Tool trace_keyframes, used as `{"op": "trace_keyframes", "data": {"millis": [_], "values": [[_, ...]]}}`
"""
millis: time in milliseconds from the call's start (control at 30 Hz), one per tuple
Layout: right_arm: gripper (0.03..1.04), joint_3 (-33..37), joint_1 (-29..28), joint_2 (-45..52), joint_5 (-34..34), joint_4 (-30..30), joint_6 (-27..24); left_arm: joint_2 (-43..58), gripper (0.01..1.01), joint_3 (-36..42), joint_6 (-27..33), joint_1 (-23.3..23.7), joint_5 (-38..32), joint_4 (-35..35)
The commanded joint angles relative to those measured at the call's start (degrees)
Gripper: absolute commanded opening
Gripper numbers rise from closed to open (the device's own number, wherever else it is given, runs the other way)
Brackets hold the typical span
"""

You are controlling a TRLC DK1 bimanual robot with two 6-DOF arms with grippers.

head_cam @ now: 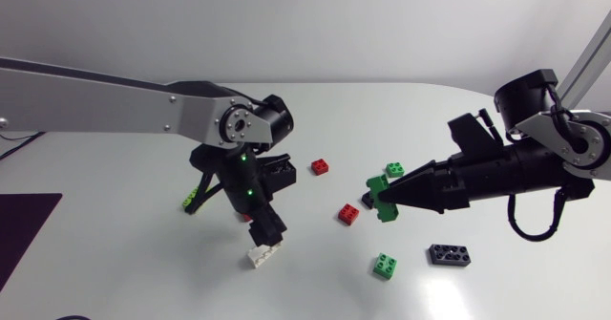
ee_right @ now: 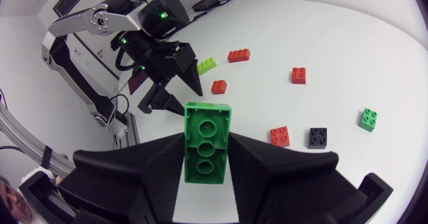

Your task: Separate the duplo bricks

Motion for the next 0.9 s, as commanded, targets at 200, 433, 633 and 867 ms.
{"op": "trace_keyframes", "data": {"millis": [200,433,633,867], "values": [[0.36,-1.2,1.4,-0.6,0.3,-0.2,0.1,-1.1,0.734,-7.3,-5.3,-0.9,-0.2,3.7],[0.36,-1.3,2.3,-1.6,0.8,0.0,1.0,0.5,0.666,-8.3,-6.1,-1.0,-0.2,6.7],[0.36,-1.6,2.3,-2.2,1.2,-0.2,1.1,1.2,0.452,-9.0,-6.6,-1.7,-0.7,8.7],[0.36,-1.9,2.4,-2.3,1.5,-0.1,1.1,2.2,0.234,-10.4,-6.7,-2.3,-1.3,10.4]]}}
